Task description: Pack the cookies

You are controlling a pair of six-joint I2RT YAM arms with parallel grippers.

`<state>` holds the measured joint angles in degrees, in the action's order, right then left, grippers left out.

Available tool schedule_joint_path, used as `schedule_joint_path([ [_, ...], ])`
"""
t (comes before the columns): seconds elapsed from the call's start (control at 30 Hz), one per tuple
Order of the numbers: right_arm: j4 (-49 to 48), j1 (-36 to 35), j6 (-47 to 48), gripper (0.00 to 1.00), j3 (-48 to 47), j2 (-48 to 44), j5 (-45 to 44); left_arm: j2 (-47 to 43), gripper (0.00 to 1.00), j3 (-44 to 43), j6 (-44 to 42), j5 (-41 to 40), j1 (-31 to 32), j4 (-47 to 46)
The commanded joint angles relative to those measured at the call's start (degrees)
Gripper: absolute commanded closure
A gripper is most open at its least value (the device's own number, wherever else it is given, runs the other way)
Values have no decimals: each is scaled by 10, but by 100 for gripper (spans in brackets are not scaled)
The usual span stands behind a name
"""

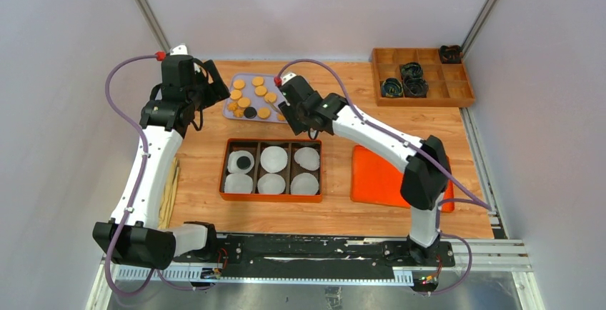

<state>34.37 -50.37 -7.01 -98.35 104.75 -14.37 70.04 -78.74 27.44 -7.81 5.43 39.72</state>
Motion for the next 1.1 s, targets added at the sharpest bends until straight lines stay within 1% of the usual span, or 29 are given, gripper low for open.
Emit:
schedule_joint_path([
  [0.0,-13,4,18,52,-51,61,33,4,15,4,-5,-2,-1,-11],
  [0.2,-12,4,10,52,-94,121,64,5,14,6,-10,-6,-1,-10],
  [0.67,-9,18,-14,53,-137,187,88,2,14,13,-13,-13,-1,-12],
  [0.8,-7,30,-32,54,-136,197,103,1,14,13,-13,-10,-1,-12],
  [0.97,-2,33,-32,54,-128,200,87,0,14,14,-11,-6,-1,-14],
  [1.03,-1,33,-27,56,-124,198,79,0,14,13,-10,-3,-1,-14],
  [1.07,0,34,-26,60,-122,196,76,0,14,14,-10,-3,-1,-14],
])
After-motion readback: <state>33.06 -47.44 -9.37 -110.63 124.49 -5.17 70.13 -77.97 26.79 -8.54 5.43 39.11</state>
